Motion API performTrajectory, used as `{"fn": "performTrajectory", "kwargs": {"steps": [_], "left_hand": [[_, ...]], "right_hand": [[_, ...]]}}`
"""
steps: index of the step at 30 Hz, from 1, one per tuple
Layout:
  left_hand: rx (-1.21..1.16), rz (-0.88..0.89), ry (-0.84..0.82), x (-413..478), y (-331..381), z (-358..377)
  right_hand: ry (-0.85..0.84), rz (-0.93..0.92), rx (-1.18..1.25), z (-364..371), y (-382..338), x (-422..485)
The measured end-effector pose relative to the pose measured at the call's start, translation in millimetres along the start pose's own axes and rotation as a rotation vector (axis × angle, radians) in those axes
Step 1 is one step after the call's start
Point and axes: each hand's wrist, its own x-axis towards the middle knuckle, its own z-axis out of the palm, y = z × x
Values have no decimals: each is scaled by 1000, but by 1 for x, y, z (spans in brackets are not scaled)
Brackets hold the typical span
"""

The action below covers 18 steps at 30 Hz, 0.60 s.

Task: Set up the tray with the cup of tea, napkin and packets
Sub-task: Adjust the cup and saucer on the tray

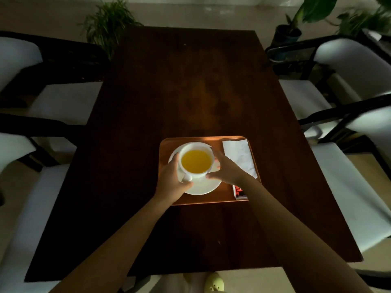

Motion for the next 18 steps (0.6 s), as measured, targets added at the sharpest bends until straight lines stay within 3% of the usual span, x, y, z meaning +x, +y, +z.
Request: {"fn": "performTrajectory", "kwargs": {"steps": [5, 10, 18], "left_hand": [[-48, -1, -108, 13, -12, -9], [-133, -74, -298, 31, -18, -21], [-141, -54, -429, 52, -20, -32]], "right_hand": [[120, -40, 41, 10, 5, -1], [110, -38, -39, 10, 10, 0], [237, -17, 11, 24, 12, -5]]}}
